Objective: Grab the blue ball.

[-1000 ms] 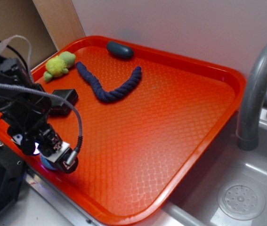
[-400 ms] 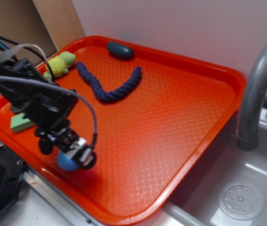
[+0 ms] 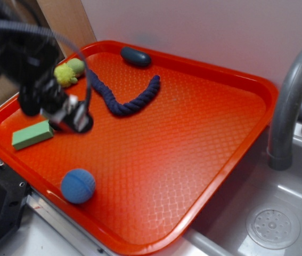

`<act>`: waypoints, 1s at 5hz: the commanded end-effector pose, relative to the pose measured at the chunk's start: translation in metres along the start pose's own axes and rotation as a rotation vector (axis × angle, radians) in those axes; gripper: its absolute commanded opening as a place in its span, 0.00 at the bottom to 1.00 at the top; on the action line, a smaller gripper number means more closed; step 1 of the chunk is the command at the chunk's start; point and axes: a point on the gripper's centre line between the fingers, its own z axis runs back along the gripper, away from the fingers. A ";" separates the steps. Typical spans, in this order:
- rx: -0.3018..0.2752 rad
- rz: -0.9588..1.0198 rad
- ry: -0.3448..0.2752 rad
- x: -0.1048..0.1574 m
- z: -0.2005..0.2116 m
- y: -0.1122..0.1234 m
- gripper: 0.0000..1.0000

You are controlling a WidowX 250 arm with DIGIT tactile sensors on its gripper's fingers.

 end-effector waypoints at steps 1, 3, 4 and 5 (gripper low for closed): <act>0.075 0.092 0.014 0.035 0.017 0.000 1.00; 0.140 0.249 0.183 -0.014 -0.017 0.019 1.00; 0.153 0.225 0.266 -0.036 -0.036 0.012 1.00; 0.169 0.157 0.307 -0.049 -0.054 -0.001 1.00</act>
